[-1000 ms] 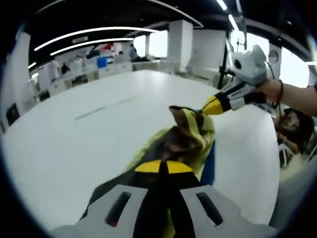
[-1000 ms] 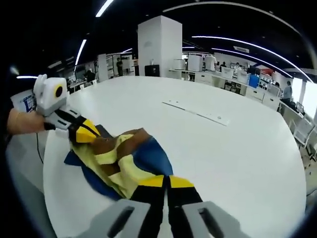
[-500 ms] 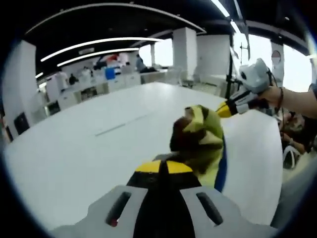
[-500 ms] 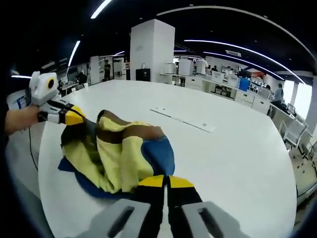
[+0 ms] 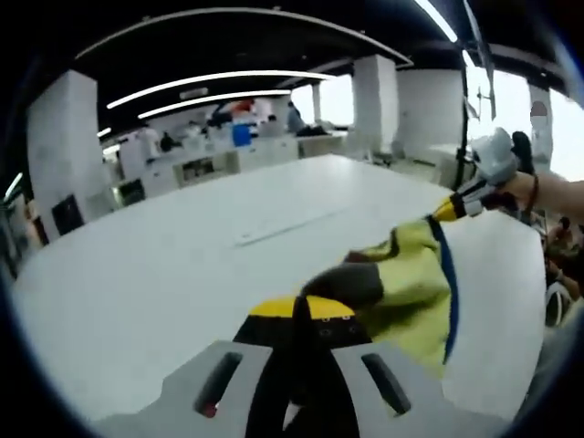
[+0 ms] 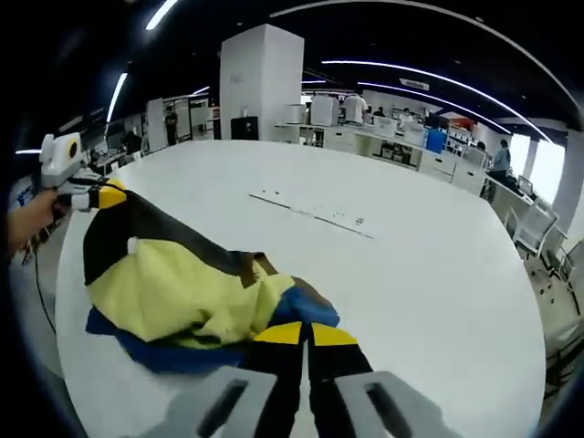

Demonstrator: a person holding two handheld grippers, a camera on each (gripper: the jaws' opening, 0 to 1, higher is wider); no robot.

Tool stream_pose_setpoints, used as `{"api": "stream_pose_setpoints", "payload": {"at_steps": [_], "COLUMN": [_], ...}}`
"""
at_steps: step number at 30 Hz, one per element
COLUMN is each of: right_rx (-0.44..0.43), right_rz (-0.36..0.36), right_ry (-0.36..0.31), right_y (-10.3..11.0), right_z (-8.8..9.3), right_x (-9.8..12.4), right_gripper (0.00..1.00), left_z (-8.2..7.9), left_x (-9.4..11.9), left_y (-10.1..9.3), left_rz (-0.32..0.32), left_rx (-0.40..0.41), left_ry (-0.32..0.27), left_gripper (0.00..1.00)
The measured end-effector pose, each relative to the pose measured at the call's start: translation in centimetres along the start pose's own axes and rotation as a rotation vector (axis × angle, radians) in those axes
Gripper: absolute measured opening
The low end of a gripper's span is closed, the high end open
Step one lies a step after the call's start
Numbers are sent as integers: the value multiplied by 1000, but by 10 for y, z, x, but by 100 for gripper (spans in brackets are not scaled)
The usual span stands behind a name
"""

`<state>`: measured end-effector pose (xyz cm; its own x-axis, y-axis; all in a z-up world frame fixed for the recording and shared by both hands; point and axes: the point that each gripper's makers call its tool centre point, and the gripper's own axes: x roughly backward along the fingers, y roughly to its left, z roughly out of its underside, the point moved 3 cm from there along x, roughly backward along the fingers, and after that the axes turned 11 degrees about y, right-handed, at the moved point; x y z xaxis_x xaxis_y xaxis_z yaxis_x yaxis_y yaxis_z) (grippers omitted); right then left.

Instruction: Fold the garment on the visible template until the final outline fits inside the template.

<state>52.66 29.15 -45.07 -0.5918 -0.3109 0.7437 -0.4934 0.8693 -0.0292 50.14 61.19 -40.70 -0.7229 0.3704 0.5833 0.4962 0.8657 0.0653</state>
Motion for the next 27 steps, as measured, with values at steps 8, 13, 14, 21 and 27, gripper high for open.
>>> {"api": "stream_pose_setpoints", "payload": {"at_steps": [8,13,14,21,27], "right_rx": [-29,-66,-72,-101,-132], "right_rz": [35,61,63,74,71], "right_ry": [12,27,29,45,54], "right_y": [-9,-19,-19,-25,-33], "right_z": [-11,-16,-16,-20,-20], "right_x": [-18,-36,-38,-56,-69], "right_gripper": [0,0,0,0,0], "left_z": [13,22,23,33,38], "left_x": [-12,-20,-22,-36,-46], "left_y": [29,41,43,55,63], "left_rz": [-52,-64,-67,-70,-80], "left_rx": [24,41,42,66,71], "left_ry": [50,86,92,130,149], "left_gripper": [0,0,0,0,0]}}
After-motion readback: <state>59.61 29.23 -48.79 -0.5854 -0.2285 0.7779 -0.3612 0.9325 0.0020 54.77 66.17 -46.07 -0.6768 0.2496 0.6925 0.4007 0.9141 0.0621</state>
